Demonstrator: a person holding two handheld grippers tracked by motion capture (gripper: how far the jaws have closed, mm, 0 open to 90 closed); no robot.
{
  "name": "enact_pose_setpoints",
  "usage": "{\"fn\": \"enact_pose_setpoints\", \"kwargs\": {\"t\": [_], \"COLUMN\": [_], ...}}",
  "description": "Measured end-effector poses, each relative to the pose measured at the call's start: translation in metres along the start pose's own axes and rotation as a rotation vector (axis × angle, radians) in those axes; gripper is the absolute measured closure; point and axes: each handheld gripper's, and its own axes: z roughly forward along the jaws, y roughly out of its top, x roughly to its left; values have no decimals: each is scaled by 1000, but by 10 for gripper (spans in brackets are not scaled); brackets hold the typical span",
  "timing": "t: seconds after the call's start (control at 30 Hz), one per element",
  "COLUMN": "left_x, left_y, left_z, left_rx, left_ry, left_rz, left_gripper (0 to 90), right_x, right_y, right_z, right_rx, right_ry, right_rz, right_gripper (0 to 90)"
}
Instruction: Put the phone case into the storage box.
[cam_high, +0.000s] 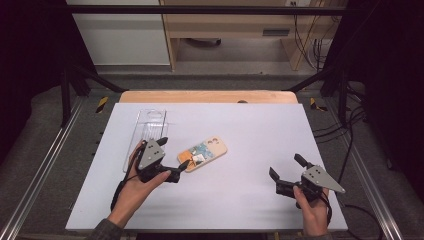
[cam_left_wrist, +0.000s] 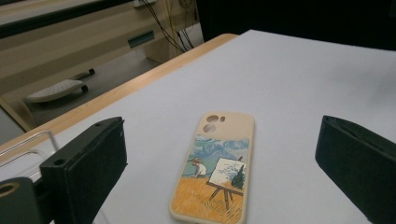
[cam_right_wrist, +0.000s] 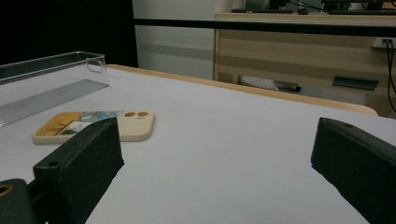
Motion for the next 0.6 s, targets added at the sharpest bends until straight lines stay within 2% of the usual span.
{"fn": "enact_pose_setpoints", "kwargs": {"t": [0.33,0.6], "left_x": [-13,-13], "left_y": [10,12], "left_z": [42,68], "left_rx": [68,128], "left_ry": [-39,-35], "left_rz": [25,36], "left_gripper": [21,26], "right_x": [1,0], "right_y": [0,-2], "right_z": [-4,-5], "right_rx": [-23,-29], "right_ry": [11,18], "right_rz": [2,22], "right_gripper": [21,21]}}
